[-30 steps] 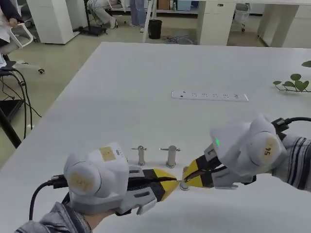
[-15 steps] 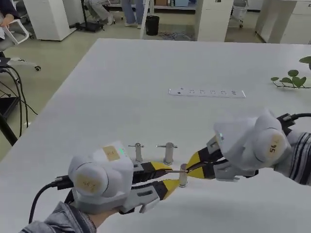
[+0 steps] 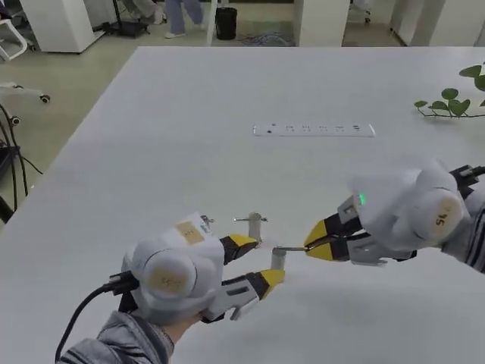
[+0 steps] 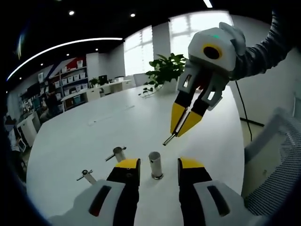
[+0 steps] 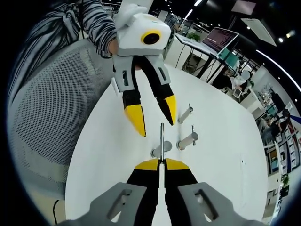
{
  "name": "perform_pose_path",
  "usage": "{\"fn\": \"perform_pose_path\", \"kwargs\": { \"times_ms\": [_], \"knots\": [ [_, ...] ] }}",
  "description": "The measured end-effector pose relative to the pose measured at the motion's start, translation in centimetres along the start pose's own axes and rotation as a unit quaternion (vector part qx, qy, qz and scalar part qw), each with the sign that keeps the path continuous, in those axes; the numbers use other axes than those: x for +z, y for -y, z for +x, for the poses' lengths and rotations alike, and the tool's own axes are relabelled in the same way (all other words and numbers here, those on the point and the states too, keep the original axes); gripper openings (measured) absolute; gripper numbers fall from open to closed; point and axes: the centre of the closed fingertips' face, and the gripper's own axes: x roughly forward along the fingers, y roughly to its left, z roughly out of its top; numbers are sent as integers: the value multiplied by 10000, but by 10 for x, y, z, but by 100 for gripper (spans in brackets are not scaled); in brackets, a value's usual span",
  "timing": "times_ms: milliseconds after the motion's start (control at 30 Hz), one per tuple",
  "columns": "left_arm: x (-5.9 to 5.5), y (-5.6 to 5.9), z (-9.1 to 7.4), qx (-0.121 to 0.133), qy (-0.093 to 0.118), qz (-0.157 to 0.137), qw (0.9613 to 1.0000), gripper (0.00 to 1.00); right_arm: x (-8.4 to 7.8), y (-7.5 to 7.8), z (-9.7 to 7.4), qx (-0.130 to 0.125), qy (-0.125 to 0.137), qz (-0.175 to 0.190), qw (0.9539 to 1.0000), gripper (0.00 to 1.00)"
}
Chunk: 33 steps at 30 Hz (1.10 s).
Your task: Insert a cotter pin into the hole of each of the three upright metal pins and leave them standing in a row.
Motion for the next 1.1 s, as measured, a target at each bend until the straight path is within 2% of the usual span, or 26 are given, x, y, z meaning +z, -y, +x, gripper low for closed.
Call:
{"fn": "perform_pose_path", "kwargs": {
  "times_ms": [233, 433, 700, 833, 1100],
  "knots": [
    [-11, -3, 16, 200, -227, -55, 9995, 28, -27, 5, 4, -53, -140, 167, 9997, 0],
    [-18, -7, 29, 338, -315, -277, 9985, 25, -43, 6, 14, -1, -259, 184, 9995, 0],
    [-29, -11, 40, 461, -460, -635, 9959, 22, -48, 6, 25, 94, -251, 160, 9995, 0],
    [-34, -8, 44, 464, -535, -800, 9943, 19, -48, 6, 28, 133, -225, 126, 9996, 0],
    [-38, -7, 48, 471, -592, -1010, 9920, 16, -46, 7, 31, 172, -196, 83, 9996, 0]
  ]
}}
